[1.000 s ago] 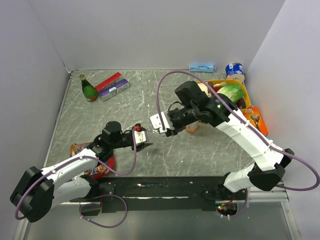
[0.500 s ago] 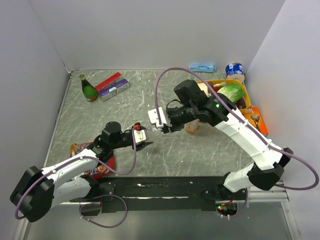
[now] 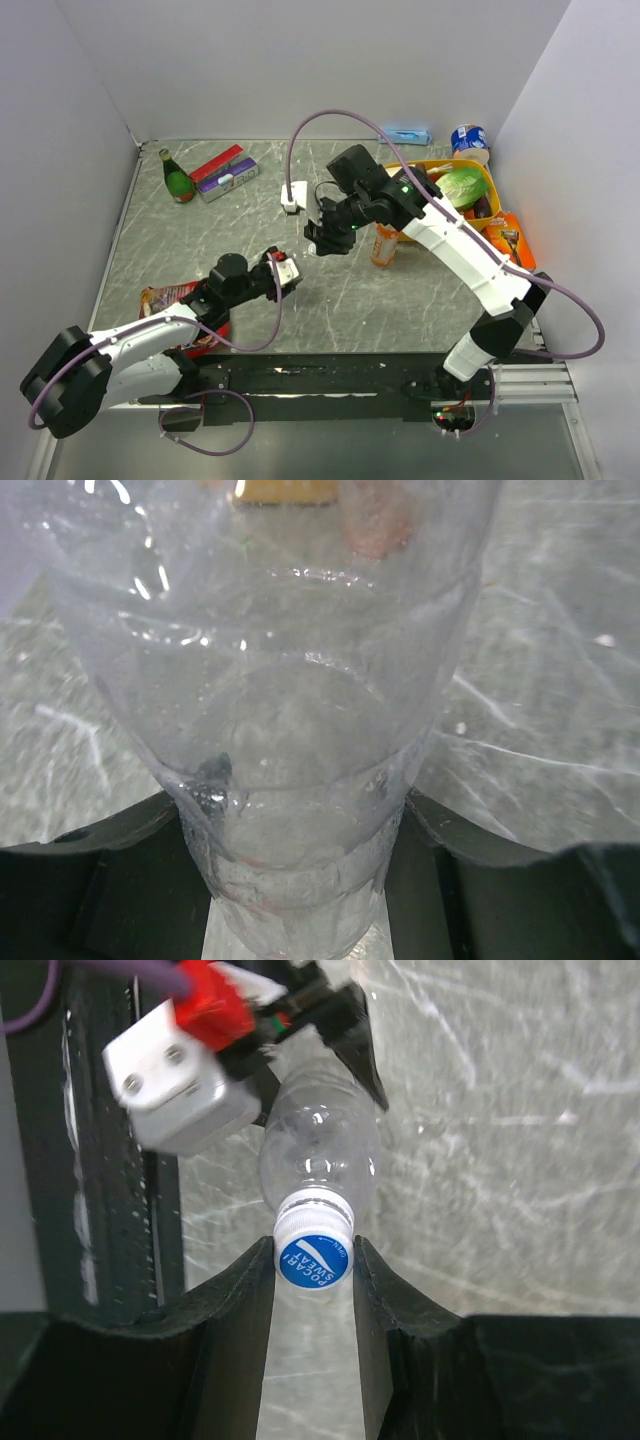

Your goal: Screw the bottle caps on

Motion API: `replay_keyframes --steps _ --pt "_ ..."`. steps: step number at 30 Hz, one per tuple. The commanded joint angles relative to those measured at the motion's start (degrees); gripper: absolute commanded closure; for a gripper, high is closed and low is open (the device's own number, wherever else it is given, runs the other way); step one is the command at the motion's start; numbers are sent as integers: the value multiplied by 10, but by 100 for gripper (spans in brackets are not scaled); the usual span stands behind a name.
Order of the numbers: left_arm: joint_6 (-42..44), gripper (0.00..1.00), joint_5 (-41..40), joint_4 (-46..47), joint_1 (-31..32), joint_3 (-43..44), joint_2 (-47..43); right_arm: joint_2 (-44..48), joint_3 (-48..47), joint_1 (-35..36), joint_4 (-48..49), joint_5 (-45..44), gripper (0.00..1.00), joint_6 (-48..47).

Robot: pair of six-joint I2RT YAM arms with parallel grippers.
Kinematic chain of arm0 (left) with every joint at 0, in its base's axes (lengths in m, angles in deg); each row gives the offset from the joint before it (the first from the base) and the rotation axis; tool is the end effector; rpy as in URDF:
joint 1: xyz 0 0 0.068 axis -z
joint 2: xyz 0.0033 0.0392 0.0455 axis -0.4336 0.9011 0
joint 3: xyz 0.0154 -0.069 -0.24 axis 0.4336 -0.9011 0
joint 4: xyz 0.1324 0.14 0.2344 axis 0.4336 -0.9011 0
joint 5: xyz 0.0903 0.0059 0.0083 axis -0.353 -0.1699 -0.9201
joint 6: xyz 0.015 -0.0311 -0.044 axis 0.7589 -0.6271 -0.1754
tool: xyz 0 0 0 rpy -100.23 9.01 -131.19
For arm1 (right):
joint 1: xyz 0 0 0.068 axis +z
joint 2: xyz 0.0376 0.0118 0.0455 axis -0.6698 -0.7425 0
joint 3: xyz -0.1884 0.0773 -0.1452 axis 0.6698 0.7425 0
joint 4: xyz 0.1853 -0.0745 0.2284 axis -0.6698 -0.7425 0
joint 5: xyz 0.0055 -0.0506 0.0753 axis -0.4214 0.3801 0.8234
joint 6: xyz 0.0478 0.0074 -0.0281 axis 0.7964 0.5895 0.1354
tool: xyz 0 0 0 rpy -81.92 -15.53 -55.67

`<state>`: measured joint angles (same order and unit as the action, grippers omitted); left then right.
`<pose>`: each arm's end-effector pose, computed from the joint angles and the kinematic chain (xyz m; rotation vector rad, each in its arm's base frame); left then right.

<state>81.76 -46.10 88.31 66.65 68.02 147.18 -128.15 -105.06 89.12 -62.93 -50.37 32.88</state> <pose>0.2001 -0.1890 0.1646 1.1316 1.4409 -0.5102 0.2288 0.2707 0.4054 -1.8044 1.6465 0.6167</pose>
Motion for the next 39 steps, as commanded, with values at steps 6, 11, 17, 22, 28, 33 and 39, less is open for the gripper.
replay_keyframes --steps 6,11,17,22,28,33,39 --pt "-115 99 -193 175 48 39 9 -44 3 -18 40 -45 76 217" --pt "-167 99 -177 180 48 38 2 -51 -3 -27 52 -42 76 246" --pt "-162 99 -143 190 48 34 6 -55 -8 -28 49 -38 76 241" --pt "-151 99 -133 193 48 22 4 -56 -19 -28 49 -46 66 224" --pt "-130 99 -126 194 47 -7 -3 -71 -60 -39 28 -42 42 205" --pt "-141 99 -114 178 48 -16 -8 -81 -97 -43 -10 -18 25 173" --pt "-161 99 -104 149 47 -18 -11 -24 -54 -58 -42 10 0 131"
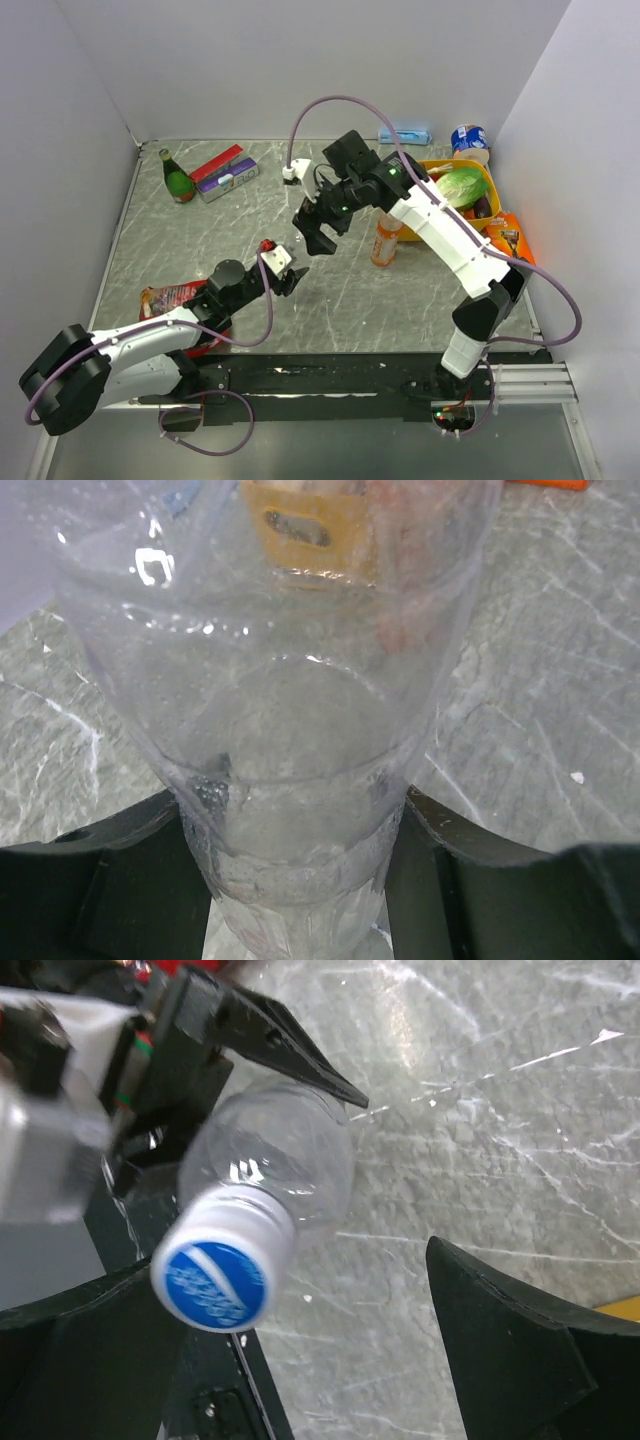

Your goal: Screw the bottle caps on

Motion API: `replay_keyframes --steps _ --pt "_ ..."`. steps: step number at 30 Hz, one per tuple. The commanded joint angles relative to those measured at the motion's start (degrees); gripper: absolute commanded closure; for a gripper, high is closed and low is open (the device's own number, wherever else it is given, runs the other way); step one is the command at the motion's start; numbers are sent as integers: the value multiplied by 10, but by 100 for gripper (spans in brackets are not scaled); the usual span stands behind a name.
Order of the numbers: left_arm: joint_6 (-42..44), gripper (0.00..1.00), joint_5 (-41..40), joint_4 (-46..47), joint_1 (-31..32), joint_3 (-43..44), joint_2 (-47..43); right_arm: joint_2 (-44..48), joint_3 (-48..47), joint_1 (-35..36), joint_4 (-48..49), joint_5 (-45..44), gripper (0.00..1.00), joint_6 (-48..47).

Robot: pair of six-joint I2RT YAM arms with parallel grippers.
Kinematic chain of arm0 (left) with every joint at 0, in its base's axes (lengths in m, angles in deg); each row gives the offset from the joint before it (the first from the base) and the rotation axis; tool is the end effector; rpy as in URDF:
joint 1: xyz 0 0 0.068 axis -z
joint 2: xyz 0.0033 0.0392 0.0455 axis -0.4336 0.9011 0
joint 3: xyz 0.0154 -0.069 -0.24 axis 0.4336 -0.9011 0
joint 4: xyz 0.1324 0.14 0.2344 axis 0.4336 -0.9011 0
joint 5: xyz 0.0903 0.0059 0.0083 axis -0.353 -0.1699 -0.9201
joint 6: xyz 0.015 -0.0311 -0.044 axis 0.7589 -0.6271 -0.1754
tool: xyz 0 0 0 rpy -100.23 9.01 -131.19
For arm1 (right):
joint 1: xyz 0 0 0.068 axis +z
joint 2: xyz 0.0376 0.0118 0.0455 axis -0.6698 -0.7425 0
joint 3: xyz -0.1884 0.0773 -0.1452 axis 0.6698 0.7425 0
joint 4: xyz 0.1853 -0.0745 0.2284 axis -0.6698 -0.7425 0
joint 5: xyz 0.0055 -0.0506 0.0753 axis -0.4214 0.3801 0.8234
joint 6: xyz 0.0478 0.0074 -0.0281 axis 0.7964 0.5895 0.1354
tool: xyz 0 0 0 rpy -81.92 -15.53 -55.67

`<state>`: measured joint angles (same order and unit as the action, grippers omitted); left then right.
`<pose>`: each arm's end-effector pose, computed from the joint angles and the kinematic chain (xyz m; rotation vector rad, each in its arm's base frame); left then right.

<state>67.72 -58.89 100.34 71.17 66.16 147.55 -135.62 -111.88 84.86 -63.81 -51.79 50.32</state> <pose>0.1910 -0.1987 0.1737 0.8033 1.4676 -0.5658 0.2714 0.2732 0.3978 -1.4850 2.0196 0.6857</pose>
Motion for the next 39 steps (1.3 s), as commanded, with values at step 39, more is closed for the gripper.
replay_keyframes --steps 39 --pt "224 99 209 -107 -21 32 -14 209 200 96 -15 59 37 -631"
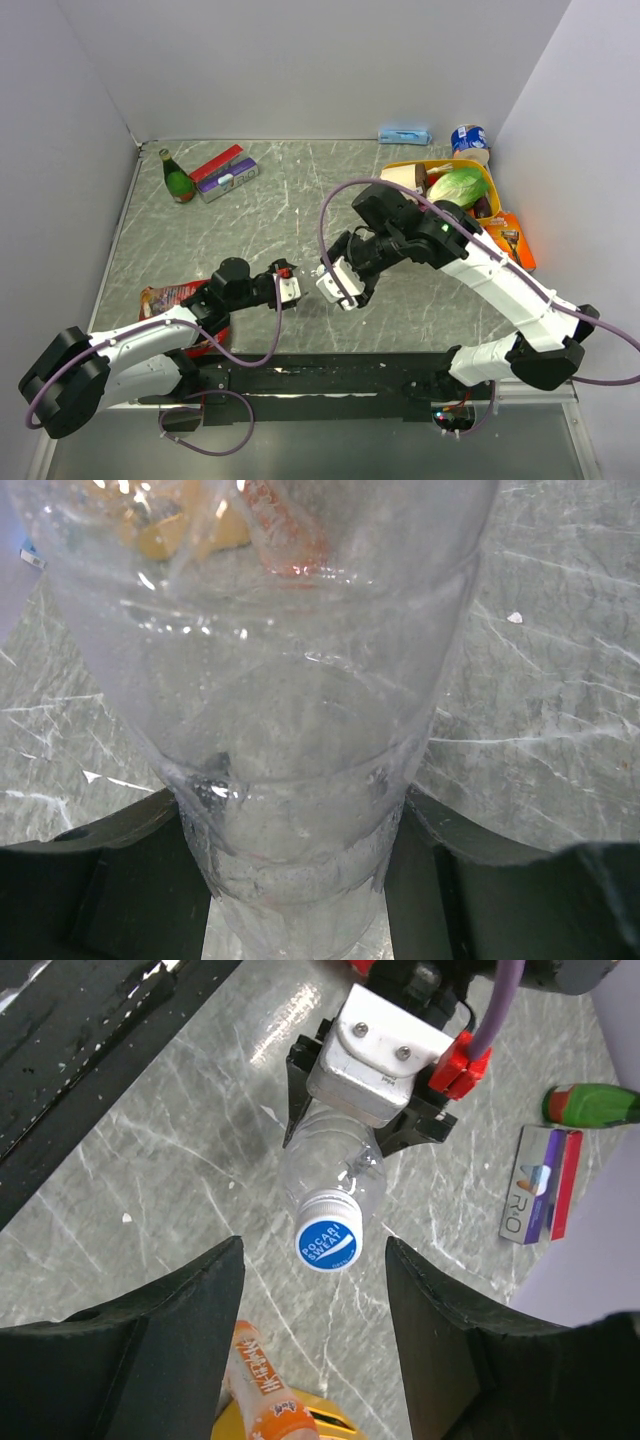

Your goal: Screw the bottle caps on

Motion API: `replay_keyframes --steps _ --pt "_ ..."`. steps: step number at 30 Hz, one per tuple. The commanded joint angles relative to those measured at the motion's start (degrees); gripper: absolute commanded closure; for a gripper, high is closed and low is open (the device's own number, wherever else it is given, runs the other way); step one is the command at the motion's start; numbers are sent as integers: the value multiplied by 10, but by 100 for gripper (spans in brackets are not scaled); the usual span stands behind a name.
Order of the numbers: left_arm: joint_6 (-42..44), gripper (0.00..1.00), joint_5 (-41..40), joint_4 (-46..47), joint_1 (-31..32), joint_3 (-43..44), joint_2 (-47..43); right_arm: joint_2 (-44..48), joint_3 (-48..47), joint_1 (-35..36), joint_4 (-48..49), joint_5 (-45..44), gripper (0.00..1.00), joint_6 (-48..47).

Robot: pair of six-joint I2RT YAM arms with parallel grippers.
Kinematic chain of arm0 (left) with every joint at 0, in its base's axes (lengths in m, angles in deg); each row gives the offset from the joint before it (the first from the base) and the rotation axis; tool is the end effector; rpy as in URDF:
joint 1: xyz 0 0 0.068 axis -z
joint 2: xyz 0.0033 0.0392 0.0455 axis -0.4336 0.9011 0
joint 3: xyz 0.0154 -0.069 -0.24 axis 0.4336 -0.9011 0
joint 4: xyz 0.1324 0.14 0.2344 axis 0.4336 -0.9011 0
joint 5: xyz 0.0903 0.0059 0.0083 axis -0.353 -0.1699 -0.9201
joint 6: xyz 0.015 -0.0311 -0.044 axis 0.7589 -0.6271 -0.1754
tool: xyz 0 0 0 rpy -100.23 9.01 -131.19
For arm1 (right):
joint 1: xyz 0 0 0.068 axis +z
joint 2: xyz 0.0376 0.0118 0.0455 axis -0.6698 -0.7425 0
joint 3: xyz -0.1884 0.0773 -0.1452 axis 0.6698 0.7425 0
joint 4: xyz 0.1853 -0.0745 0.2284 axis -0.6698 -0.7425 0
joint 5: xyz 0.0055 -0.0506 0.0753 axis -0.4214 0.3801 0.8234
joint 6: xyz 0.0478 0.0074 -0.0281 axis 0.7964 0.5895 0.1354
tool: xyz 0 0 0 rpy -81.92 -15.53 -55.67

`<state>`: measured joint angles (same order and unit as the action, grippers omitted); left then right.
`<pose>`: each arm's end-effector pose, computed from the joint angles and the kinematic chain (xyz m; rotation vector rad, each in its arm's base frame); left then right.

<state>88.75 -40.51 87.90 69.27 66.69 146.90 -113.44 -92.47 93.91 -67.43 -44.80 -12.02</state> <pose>0.1849 -0.1967 0.1568 1.3083 1.3114 -0.5475 0.1589 0.2350 0.4069 -2.2689 0.6883 0.4249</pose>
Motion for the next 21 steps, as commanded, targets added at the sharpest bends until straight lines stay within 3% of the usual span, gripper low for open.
replay_keyframes --steps 1,11,15,19,21 --pt "15 99 25 18 -2 27 -8 -15 6 5 22 -13 37 -7" --pt "14 99 29 20 -2 29 -5 -34 5 10 34 -32 53 15" --pt "8 99 23 23 -2 28 -4 -41 5 9 41 -44 66 37" --pt "-34 99 -26 68 -2 25 -5 -73 -13 2 58 -57 74 149" --pt "-49 99 -90 96 4 26 -7 -96 -31 -4 59 -63 78 214"
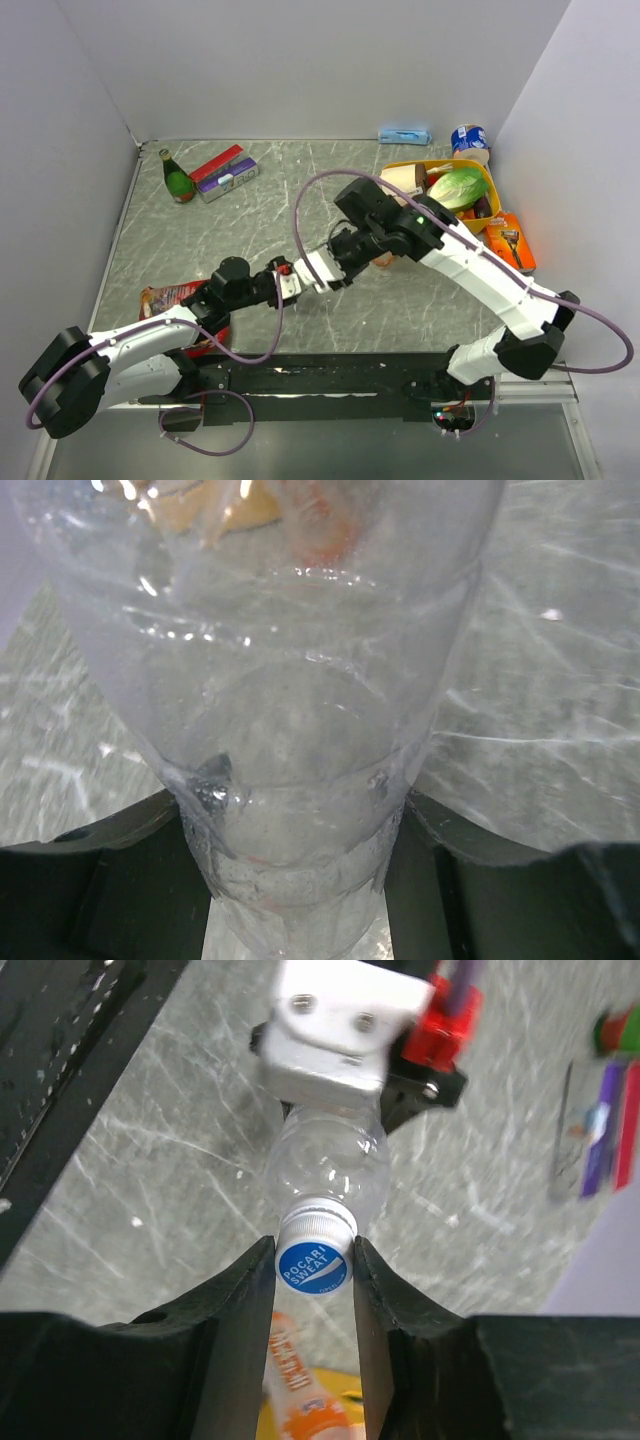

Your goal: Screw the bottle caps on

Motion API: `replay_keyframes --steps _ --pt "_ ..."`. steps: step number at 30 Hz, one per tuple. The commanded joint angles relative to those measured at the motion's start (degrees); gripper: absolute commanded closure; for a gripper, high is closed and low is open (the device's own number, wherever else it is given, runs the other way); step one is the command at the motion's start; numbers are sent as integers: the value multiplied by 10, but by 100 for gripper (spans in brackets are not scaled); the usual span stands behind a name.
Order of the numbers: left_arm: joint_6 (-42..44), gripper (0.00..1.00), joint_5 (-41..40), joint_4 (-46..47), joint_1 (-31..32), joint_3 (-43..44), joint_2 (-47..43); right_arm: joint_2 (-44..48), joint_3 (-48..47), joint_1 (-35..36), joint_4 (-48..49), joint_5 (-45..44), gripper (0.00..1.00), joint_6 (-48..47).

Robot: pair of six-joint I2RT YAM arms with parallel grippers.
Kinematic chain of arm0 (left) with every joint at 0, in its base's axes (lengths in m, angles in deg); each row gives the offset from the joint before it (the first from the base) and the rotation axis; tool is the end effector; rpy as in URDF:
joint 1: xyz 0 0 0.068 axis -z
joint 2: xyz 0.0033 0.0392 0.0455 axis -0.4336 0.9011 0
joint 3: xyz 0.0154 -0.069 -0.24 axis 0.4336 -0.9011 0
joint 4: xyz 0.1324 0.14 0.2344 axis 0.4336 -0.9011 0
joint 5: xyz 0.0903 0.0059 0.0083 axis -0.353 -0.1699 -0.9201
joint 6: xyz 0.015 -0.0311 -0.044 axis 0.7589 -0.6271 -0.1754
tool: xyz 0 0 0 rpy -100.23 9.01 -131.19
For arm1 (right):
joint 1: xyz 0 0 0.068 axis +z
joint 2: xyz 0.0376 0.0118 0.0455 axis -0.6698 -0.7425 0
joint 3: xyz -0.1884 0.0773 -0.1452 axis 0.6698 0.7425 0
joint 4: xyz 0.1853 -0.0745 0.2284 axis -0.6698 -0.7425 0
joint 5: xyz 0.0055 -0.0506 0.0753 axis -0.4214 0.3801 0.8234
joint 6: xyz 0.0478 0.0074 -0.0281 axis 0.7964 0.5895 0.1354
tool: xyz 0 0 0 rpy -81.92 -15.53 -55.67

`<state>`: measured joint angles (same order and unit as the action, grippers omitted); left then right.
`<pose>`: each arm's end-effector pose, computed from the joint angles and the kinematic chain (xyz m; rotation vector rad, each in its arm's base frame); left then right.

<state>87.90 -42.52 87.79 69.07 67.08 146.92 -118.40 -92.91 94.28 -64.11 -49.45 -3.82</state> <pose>0.1876 -0.1963 0.1589 1.2764 1.3372 -0.5229 0.1780 0.2582 0.3877 -2.2593 0.9015 0.4091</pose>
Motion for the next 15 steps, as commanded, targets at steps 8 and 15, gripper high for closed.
replay_keyframes --steps 8,15 --pt "-31 99 -353 203 34 92 64 -250 -229 -119 -29 97 88 627" --pt "9 99 -442 198 35 125 124 -308 -286 -124 -16 131 89 756"
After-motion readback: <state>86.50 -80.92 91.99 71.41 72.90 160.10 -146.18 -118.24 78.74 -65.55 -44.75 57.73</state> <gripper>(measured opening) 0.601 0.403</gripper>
